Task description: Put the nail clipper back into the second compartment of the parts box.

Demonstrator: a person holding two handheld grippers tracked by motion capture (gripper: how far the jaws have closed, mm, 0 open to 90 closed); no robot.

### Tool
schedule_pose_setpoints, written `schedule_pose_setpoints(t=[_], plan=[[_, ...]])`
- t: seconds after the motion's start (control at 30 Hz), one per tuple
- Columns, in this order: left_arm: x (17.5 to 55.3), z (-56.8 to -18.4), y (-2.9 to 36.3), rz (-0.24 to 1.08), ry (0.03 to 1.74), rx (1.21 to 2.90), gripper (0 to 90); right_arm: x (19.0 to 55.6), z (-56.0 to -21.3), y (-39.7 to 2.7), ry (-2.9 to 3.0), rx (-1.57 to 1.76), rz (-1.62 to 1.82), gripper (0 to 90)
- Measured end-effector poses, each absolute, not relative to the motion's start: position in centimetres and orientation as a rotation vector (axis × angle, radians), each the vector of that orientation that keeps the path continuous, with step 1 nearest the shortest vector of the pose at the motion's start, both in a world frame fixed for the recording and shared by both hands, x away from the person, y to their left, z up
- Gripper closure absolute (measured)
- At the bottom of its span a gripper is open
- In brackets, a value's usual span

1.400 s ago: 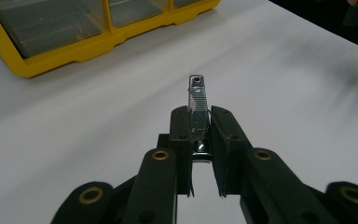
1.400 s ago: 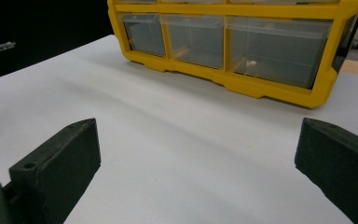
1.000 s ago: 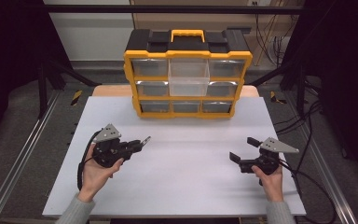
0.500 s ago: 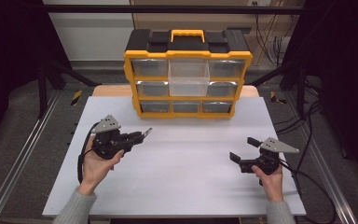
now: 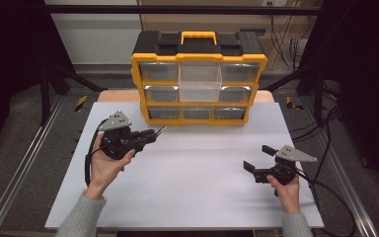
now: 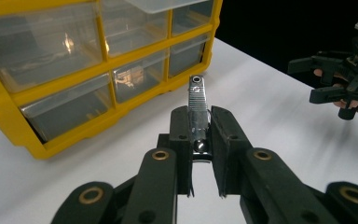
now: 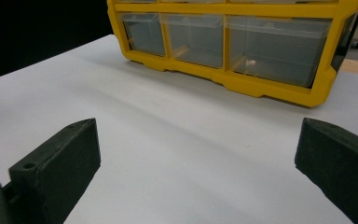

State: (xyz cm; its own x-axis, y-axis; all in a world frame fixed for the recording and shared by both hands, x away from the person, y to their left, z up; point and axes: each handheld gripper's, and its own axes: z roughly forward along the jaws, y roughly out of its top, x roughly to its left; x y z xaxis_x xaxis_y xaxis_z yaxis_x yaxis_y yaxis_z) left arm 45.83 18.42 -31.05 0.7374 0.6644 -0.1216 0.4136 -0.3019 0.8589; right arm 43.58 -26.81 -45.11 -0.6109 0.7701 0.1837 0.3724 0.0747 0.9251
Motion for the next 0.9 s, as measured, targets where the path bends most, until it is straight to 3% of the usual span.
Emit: schedule_pose_setpoints(t=[0.9], plan=[[47.0, -27.5, 16.5, 0.325, 0.777, 1.902, 78.9, 43.6, -45.1, -26.8, 2.011, 1.137, 1.547, 0.8]])
